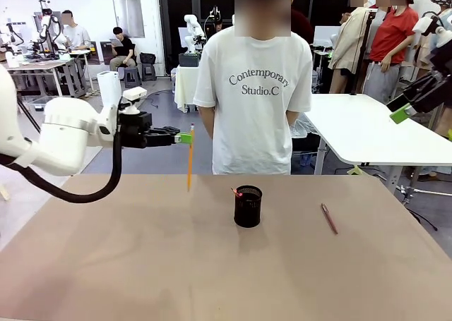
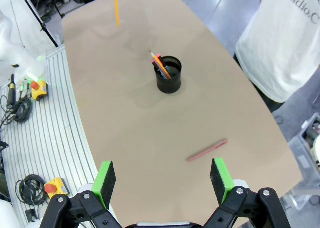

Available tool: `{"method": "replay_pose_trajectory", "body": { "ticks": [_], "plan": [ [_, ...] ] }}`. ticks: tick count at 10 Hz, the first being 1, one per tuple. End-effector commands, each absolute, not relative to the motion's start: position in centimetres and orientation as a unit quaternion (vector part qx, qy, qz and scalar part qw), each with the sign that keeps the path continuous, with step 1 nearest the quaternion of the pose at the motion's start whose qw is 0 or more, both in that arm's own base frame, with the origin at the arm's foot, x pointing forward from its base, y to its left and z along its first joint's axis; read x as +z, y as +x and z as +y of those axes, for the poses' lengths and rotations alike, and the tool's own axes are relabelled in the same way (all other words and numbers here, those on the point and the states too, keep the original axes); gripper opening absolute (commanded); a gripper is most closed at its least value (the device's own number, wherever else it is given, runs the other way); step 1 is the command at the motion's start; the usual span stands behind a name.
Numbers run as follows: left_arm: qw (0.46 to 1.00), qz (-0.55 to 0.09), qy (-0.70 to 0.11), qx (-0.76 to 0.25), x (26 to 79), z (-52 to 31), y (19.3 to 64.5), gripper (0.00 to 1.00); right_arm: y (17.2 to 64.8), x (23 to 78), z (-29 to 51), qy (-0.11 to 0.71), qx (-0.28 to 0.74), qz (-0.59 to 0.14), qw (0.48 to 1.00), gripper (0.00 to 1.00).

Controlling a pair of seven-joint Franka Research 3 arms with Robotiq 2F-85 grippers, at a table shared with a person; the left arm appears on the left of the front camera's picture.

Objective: Place the pens into the pen holder.
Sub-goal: Pick up a writing instrument from the table and place it into the Pen holder.

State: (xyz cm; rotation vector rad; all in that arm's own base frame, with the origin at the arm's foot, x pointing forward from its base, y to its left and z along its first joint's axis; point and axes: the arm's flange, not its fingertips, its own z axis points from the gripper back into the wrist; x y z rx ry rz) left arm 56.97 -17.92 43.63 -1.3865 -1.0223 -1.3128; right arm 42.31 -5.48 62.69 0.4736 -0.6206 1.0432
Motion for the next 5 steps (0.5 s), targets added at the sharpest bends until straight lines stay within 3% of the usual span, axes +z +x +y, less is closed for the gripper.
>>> {"method": "replay_pose_trajectory", "body": {
  "ticks": [1,5],
  "plan": [
    [0.423,-0.448,-0.548,-0.566,43.8,-20.4,59.2,0.0,42.3,63.0,-5.4,0.22,0.487,-0.29,0.794,1.0],
    [0.381,-0.46,-0.56,-0.574,42.9,-24.7,61.7,0.0,42.3,63.0,-5.4,0.22,0.487,-0.29,0.794,1.0]
  ]
}}
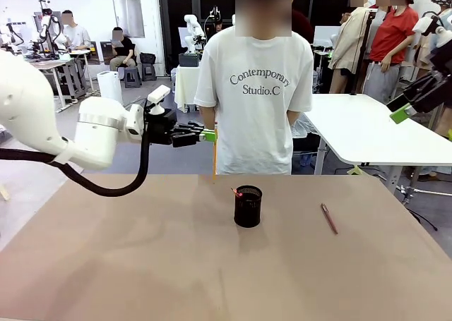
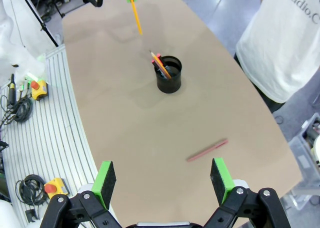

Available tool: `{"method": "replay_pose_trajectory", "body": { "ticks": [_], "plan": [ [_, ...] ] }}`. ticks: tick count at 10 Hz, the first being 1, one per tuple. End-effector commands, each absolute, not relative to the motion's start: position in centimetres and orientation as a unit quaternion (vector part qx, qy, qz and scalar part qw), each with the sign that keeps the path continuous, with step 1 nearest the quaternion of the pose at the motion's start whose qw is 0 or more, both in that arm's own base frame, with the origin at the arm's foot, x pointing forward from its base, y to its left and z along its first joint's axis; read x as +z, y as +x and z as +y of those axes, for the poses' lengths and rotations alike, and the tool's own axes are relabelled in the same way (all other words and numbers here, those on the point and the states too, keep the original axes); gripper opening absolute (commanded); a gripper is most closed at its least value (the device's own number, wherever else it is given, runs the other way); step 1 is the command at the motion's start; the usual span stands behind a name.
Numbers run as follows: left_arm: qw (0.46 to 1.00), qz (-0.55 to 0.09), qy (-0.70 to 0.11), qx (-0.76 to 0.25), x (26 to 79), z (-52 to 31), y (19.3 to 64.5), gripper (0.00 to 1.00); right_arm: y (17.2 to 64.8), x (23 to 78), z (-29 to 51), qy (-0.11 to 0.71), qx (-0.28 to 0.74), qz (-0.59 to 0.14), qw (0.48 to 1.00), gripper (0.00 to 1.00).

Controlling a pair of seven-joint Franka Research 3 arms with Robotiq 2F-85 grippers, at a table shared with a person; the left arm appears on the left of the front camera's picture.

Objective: Place the pens into the pen holder.
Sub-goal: Pick up a writing instrument from the table and place it into the Pen holder.

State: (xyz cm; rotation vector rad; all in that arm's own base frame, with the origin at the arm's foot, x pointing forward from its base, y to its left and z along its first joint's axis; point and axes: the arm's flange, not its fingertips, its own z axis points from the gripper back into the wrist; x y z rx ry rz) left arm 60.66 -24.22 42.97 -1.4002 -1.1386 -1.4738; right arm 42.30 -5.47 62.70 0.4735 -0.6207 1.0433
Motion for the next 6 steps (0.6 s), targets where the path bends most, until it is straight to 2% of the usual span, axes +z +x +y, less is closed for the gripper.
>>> {"method": "replay_pose_trajectory", "body": {
  "ticks": [1,2,6],
  "plan": [
    [0.372,-0.462,-0.564,-0.575,42.7,-25.5,62.1,0.0,42.3,63.0,-5.4,0.22,0.487,-0.29,0.794,1.0],
    [0.395,-0.449,-0.552,-0.581,43.0,-24.2,60.7,0.0,42.3,63.0,-5.4,0.22,0.487,-0.29,0.794,1.0],
    [0.39,-0.451,-0.555,-0.58,42.5,-24.8,61.4,0.0,42.3,63.0,-5.4,0.22,0.487,-0.29,0.794,1.0]
  ]
}}
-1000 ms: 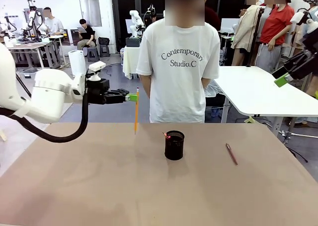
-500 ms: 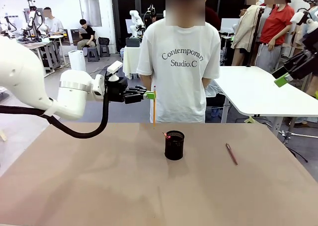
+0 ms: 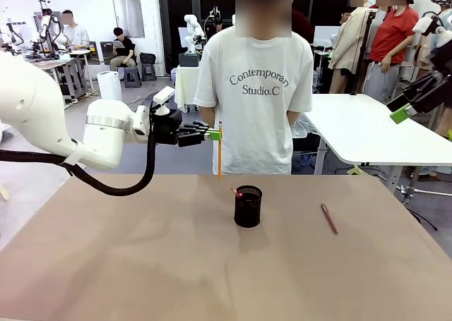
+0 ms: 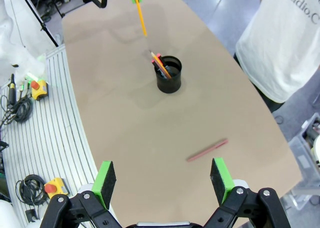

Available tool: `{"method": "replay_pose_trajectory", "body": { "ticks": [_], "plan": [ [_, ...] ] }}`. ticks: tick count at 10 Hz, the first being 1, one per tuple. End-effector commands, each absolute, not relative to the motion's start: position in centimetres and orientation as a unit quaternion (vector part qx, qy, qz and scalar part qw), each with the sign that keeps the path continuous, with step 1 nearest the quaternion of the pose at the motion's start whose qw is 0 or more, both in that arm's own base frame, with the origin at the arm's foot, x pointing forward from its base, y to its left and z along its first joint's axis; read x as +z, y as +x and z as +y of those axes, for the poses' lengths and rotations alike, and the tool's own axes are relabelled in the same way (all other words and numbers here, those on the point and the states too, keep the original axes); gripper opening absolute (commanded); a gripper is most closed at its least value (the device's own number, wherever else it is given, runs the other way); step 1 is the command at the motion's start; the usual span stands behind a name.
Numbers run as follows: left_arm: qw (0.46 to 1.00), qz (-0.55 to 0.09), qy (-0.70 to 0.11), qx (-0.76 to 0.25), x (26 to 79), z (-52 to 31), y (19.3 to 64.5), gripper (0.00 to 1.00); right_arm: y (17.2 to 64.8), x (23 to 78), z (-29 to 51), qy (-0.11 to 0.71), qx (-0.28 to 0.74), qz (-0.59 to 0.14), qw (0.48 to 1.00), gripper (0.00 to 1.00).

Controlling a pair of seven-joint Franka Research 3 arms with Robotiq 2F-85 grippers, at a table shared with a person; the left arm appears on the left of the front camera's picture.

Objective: Place the pens into the pen holder.
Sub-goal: Pick up a writing instrument from the table and place it into the Pen holder.

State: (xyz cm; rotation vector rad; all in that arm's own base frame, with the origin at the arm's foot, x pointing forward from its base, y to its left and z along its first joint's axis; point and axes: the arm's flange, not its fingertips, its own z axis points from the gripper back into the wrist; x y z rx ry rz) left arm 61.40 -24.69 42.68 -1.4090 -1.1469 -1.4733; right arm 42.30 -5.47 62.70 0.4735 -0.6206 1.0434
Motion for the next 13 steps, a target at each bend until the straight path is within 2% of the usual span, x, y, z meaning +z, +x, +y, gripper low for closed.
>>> {"method": "replay_pose_trajectory", "body": {
  "ticks": [1,7,13],
  "plan": [
    [0.39,-0.484,-0.528,-0.579,41.7,-25.1,61.5,0.0,42.3,63.0,-5.4,0.22,0.487,-0.29,0.794,1.0],
    [0.317,-0.494,-0.524,-0.618,40.2,-32.3,63.0,0.0,42.3,63.0,-5.4,0.22,0.487,-0.29,0.794,1.0],
    [0.312,-0.437,-0.577,-0.615,36.0,-34.0,64.1,0.0,42.3,63.0,-5.4,0.22,0.487,-0.29,0.794,1.0]
  ]
}}
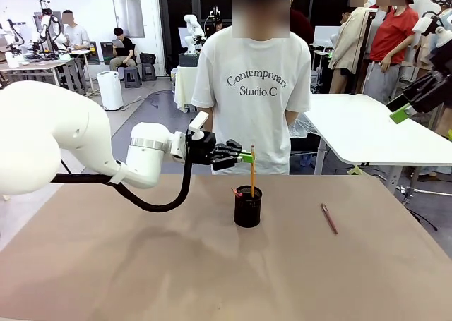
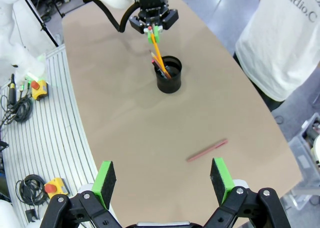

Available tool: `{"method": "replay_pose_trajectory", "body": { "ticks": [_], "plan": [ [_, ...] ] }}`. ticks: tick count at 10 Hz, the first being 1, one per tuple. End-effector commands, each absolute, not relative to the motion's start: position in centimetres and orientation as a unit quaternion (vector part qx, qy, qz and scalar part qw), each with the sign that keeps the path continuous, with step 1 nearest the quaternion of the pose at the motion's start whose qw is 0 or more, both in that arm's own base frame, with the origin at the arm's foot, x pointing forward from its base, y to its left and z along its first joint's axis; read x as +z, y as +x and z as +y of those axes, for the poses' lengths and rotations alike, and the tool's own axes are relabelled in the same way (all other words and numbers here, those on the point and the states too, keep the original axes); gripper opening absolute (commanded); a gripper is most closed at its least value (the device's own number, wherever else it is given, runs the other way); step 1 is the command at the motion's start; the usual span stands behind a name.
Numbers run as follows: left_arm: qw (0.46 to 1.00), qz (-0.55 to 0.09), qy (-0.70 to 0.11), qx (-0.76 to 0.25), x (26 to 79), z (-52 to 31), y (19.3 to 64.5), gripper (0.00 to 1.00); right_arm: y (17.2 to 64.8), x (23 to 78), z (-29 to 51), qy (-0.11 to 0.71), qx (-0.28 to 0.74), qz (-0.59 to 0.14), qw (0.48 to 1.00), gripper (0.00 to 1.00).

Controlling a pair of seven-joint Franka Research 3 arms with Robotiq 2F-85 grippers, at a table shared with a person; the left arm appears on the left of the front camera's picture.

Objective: Place the pens into the pen holder.
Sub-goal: Pick up a writing instrument from the table and place it into the Pen holder.

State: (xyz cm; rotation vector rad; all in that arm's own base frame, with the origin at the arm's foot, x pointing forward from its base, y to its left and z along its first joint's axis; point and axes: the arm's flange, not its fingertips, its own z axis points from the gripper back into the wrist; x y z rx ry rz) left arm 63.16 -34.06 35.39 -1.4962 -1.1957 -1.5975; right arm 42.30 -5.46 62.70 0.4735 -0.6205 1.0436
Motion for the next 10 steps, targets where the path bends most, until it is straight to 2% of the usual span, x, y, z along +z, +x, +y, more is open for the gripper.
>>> {"method": "replay_pose_trajectory", "body": {
  "ticks": [1,7,10],
  "plan": [
    [0.311,-0.434,-0.578,-0.618,35.34,-34.11,64.2,0.0,42.27,62.99,-5.39,0.22,0.487,-0.29,0.794,1.0],
    [0.296,-0.434,-0.586,-0.616,34.37,-34.3,64.36,0.0,42.27,62.99,-5.39,0.22,0.487,-0.29,0.794,1.0],
    [0.291,-0.434,-0.588,-0.617,34.48,-34.4,64.36,0.6,42.27,62.99,-5.39,0.22,0.487,-0.29,0.794,1.0]
  ]
}}
